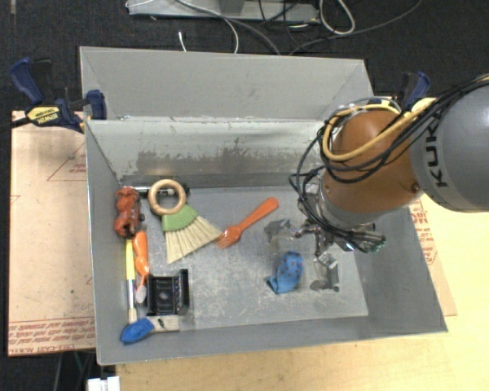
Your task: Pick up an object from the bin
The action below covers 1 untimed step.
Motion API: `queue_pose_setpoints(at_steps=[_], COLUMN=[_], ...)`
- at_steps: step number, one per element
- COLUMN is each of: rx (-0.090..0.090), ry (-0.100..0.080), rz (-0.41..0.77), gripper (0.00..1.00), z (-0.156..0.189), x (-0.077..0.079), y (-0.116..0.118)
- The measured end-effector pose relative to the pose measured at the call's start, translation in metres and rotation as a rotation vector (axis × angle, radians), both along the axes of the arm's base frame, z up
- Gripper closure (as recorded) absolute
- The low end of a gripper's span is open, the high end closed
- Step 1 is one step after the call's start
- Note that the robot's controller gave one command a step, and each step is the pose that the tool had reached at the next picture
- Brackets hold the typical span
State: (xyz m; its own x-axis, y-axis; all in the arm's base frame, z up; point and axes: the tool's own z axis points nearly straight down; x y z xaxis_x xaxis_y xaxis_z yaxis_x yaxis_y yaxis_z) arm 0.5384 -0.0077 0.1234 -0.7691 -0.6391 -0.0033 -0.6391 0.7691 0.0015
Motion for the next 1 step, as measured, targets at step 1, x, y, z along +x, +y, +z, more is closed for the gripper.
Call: queue_pose_setpoints(at_steps=[1], rx=[-0.003], ry=[-0.007], rz=[0.253], gripper=[0.0], z=[-0.0368], x=[0.0043], y=[0.0001])
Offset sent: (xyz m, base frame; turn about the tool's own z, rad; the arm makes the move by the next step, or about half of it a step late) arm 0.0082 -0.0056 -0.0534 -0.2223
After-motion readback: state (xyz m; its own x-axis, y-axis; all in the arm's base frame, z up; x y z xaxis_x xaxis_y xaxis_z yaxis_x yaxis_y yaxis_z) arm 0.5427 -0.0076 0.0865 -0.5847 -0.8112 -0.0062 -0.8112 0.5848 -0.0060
